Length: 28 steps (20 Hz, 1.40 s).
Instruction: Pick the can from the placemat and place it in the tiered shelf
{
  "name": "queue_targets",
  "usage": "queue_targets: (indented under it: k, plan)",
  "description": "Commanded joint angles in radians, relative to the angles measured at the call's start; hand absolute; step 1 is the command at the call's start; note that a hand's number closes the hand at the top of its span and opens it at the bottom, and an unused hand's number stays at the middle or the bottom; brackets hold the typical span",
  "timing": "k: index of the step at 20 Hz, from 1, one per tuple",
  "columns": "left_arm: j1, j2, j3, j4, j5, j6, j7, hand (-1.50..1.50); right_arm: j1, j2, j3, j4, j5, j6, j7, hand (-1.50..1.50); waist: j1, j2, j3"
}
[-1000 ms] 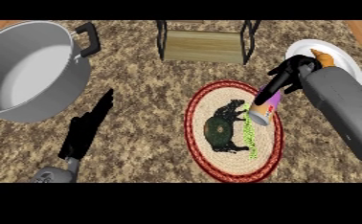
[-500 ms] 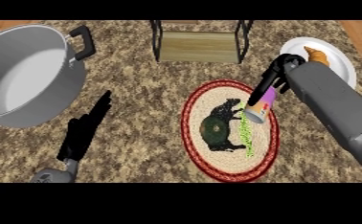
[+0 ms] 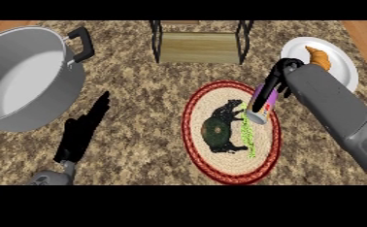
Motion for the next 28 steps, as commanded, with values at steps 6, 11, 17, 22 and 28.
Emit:
queue_targets:
  k: [6, 11, 17, 22, 28]
  plan:
    - [-0.019, 0.02, 0.041, 0.04, 0.013, -0.052, -0.004, 0.0, -0.027, 0.095, 0.032, 0.076, 0.02, 0.037, 0.144, -1.5, -0.006, 0.002, -0.001]
    - [0.039, -0.01, 0.003, -0.078, -0.018, -0.005, 0.033, 0.0, 0.019, 0.085, 0.046, 0.101, 0.023, 0.069, 0.1, -1.5, -0.001, 0.0, 0.0]
    - [0.077, -0.027, 0.007, -0.056, -0.035, 0.013, 0.017, 0.0, 0.066, 0.105, 0.058, 0.043, 0.017, 0.048, 0.103, 1.5, -0.013, -0.006, -0.001]
    - [0.032, -0.026, 0.029, -0.009, -0.041, -0.014, -0.016, 0.0, 0.096, 0.114, 0.047, 0.003, 0.054, 0.013, -0.008, 1.5, -0.018, -0.003, -0.001]
    - [0.01, -0.047, 0.042, 0.045, -0.042, -0.02, -0.022, 0.0, 0.095, 0.159, 0.077, -0.022, 0.115, -0.053, 0.008, 1.5, -0.022, -0.002, -0.001]
